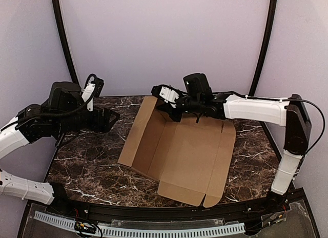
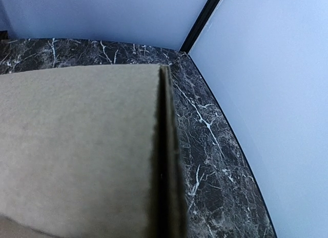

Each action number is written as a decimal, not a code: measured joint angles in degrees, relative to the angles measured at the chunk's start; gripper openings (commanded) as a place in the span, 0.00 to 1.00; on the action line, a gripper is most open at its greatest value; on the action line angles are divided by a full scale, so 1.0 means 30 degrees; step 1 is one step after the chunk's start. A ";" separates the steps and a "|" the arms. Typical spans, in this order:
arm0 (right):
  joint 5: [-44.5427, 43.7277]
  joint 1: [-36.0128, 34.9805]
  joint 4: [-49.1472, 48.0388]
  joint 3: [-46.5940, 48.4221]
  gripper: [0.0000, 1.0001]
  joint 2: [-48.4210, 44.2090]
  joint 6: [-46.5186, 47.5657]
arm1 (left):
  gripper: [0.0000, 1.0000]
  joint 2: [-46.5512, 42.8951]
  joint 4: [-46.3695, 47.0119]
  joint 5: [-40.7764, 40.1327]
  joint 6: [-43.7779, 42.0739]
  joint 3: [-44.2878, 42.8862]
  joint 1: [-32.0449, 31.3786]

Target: Fold the paper box

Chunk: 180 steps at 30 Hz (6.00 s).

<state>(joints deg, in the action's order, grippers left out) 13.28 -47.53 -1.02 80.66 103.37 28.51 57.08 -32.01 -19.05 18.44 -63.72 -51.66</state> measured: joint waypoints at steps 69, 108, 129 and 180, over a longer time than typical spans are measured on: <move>-0.6368 -0.2011 1.8236 1.4207 0.73 0.8648 0.5078 | 0.79 0.0641 0.4065 0.3235 0.2295 0.5115 0.0000; 0.2900 0.0525 0.9340 -0.1792 0.69 -0.5887 -1.0309 | 0.75 0.4226 0.5836 0.4626 0.2076 0.3133 0.0000; 0.6783 -0.1137 0.6936 -0.1129 0.49 -0.1362 -1.6232 | 0.75 0.0189 0.5340 0.2965 0.2426 0.4940 0.0000; -0.3716 -0.6674 1.0841 0.0175 0.24 0.3577 -0.3971 | 0.77 -0.4947 0.2353 -0.1632 0.3417 0.8291 0.0000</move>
<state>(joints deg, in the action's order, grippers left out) 2.13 -67.55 31.51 81.19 114.10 16.60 42.24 -24.95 -23.94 28.69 -38.85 -51.66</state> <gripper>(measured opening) 0.107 0.764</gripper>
